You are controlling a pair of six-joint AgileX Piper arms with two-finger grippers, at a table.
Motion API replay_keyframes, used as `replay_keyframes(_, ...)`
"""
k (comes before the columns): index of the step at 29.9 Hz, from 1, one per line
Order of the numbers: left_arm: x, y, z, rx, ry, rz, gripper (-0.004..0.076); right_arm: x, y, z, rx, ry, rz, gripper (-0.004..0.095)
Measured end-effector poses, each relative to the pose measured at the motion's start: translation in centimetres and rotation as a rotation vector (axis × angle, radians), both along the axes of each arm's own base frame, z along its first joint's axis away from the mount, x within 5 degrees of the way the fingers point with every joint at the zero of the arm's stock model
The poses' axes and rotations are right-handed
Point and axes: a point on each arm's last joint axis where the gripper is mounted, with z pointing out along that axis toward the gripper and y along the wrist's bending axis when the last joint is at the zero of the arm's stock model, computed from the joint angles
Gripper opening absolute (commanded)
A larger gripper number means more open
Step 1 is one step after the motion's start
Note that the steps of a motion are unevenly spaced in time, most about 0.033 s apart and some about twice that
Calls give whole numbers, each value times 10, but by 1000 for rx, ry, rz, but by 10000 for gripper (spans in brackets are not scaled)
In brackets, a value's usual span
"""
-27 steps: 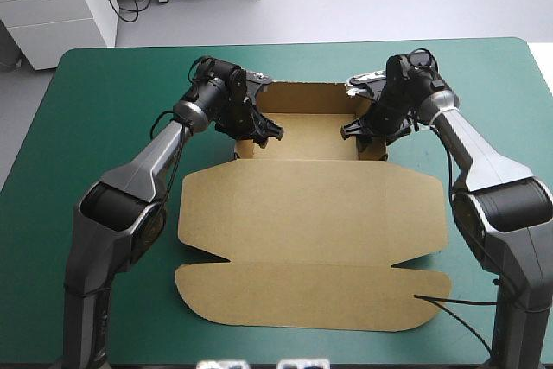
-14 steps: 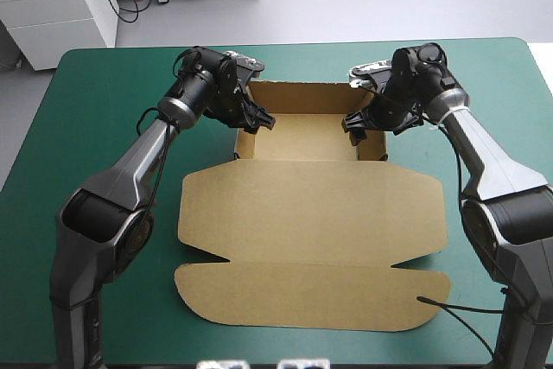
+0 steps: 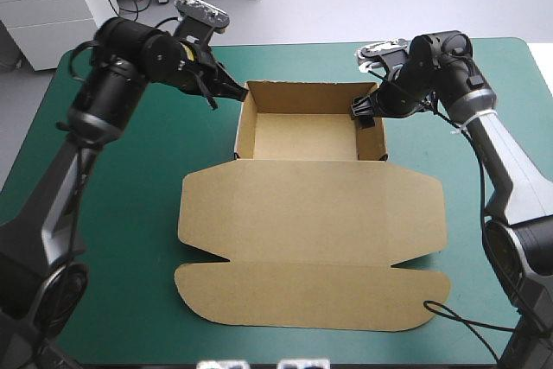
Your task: Fold the box
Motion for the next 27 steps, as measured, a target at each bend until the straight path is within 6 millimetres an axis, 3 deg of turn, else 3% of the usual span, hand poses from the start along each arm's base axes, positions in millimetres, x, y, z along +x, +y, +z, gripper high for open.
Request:
replay_keyframes(5,-46,24,29,44,-93,-62,-3,-1,0,0,0,2,0,833)
replay_keyframes(10,-82,49,19,135,-84,-41,-4,-1,0,0,-1,2,2,833)
replay_keyframes(13,-103,61,-2,175,-28,-36,-4,0,0,0,-1,1,2,833)
replay_keyframes(20,-148,84,-75,251,165,-22,-4,3,0,-1,1,-18,0,831)
replay_keyframes(23,-163,91,-104,268,244,1,-6,8,2,-11,-6,6,0,806)
replay_keyframes(27,-180,99,-123,262,289,39,-7,21,5,-38,-23,70,-1,721)
